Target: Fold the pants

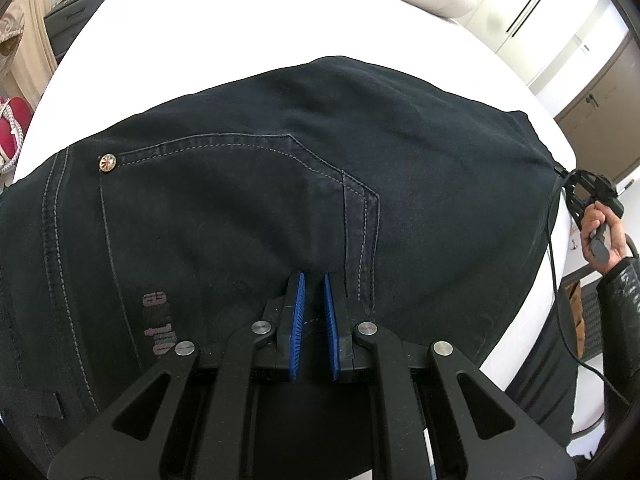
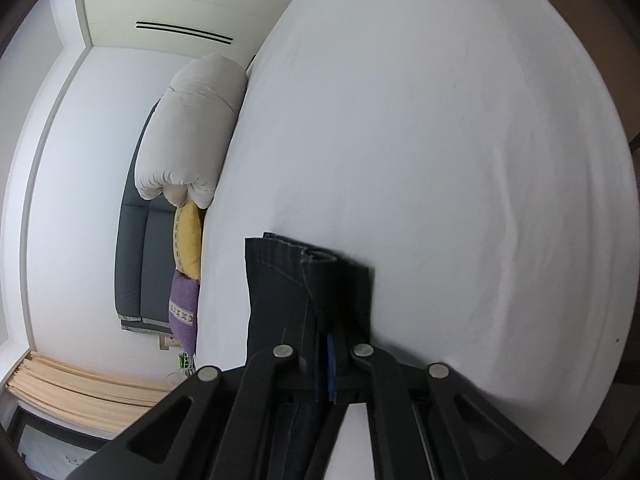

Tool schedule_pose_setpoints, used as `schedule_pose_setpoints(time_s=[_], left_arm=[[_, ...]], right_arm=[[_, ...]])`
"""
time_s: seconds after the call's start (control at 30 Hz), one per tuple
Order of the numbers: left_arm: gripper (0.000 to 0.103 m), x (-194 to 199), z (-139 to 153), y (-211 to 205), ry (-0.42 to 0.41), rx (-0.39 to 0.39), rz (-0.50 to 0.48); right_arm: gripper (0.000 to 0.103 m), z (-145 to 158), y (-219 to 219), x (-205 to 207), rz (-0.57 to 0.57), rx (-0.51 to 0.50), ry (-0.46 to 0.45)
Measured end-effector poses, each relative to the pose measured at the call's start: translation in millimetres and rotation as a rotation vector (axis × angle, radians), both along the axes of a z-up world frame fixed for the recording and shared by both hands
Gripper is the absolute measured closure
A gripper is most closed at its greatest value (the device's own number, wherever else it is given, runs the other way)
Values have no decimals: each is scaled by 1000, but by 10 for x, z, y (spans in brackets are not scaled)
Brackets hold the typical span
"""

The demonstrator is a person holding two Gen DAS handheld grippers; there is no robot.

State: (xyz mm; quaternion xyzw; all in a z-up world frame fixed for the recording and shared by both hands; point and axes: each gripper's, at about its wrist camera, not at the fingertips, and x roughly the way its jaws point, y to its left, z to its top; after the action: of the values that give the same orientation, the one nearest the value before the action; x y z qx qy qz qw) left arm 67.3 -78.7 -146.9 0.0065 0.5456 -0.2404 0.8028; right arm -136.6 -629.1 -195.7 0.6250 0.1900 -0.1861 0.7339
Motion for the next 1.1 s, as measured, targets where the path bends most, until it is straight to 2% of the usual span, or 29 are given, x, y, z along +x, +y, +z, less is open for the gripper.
schedule_pose_setpoints(time_s=[0.2, 0.33, 0.43, 0.5, 0.53, 0.57, 0.6, 0.67, 0.77, 0.8, 0.87, 0.9, 0.97, 1.0, 1.1], left_arm=[[93, -20, -19, 102, -3, -37, 11], [93, -56, -11, 177, -10, -56, 17], [93, -108, -9, 264, -10, -82, 37], [93, -157, -12, 340, -10, -98, 52], [93, -186, -8, 378, -12, -105, 59], [93, -200, -10, 407, -14, -110, 63], [93, -223, -13, 442, -15, -119, 67], [93, -263, -28, 499, -17, -141, 77], [93, -264, -53, 546, -19, -155, 87], [93, -271, -54, 552, -22, -152, 87], [93, -290, -58, 557, -30, -145, 84], [93, -295, -58, 547, -33, -146, 83], [93, -301, -66, 551, -36, -152, 82], [93, -312, -63, 565, -37, -157, 82], [93, -344, -61, 547, -41, -163, 86]], right_arm=[[103, -101, -13, 50, 28, -7, 29], [103, -58, -58, 148, 70, -32, 54], [102, -86, -97, 101, 64, 31, 13], [92, -38, -79, 0, 52, 47, 5], [84, 34, -47, -62, 39, 20, 21], [71, 142, 6, -134, 26, -22, 36], [67, 297, 124, -221, 28, -71, 40], [65, 462, 415, -239, 133, -101, -4], [62, 514, 910, -163, 295, -94, -13], [62, 506, 1112, -135, 337, -83, -40], [62, 457, 1569, -8, 474, -16, -79], [62, 438, 1701, 30, 505, 2, -80], [62, 304, 2078, 189, 592, 117, -97], [62, 249, 2221, 260, 628, 149, -91], [62, 179, 2550, 412, 699, 141, -28]])
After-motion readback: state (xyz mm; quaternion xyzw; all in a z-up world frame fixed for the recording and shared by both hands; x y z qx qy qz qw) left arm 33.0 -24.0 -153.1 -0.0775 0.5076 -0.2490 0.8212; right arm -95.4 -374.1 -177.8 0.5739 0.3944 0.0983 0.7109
